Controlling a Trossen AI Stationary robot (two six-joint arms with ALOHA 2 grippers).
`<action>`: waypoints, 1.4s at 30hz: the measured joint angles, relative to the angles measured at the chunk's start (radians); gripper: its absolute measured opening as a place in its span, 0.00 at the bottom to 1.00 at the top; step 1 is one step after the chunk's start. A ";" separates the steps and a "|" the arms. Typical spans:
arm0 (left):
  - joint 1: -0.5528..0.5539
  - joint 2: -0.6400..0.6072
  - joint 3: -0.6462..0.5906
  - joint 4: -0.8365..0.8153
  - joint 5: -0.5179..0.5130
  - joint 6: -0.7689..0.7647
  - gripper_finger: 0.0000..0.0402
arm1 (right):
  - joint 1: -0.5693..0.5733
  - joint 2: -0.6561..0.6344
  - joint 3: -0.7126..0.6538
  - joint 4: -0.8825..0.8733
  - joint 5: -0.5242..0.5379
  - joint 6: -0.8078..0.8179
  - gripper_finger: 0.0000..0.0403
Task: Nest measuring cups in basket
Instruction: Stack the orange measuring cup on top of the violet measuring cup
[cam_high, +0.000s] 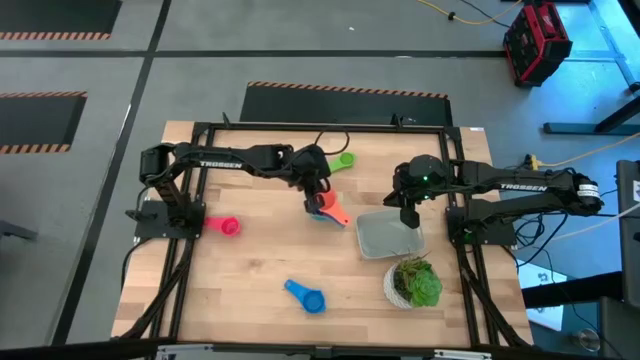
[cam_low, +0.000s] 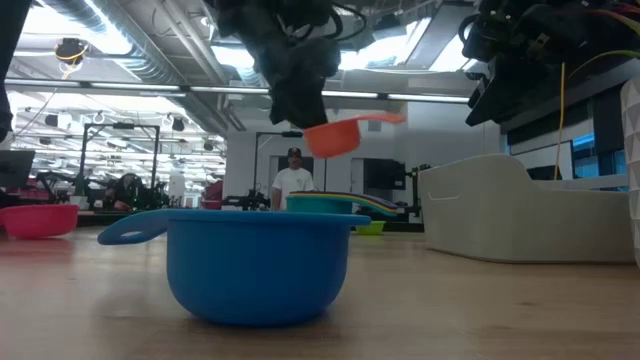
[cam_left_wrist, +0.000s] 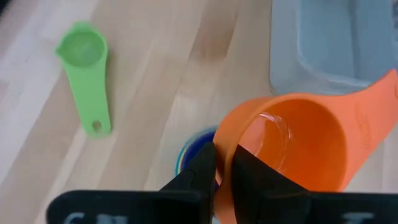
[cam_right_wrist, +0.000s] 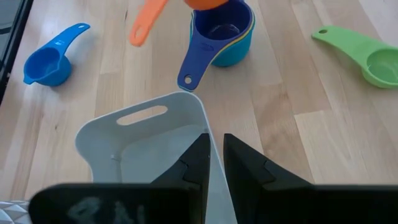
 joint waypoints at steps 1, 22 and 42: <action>0.000 0.000 -0.001 -0.007 0.000 -0.001 0.06 | 0.000 0.000 0.000 0.000 0.000 0.000 0.13; -0.005 0.123 -0.002 -0.008 -0.004 -0.001 0.07 | 0.000 0.001 0.000 0.008 0.000 -0.003 0.13; -0.002 0.123 -0.001 -0.017 -0.029 -0.055 0.32 | 0.000 0.001 0.000 0.014 0.000 -0.001 0.13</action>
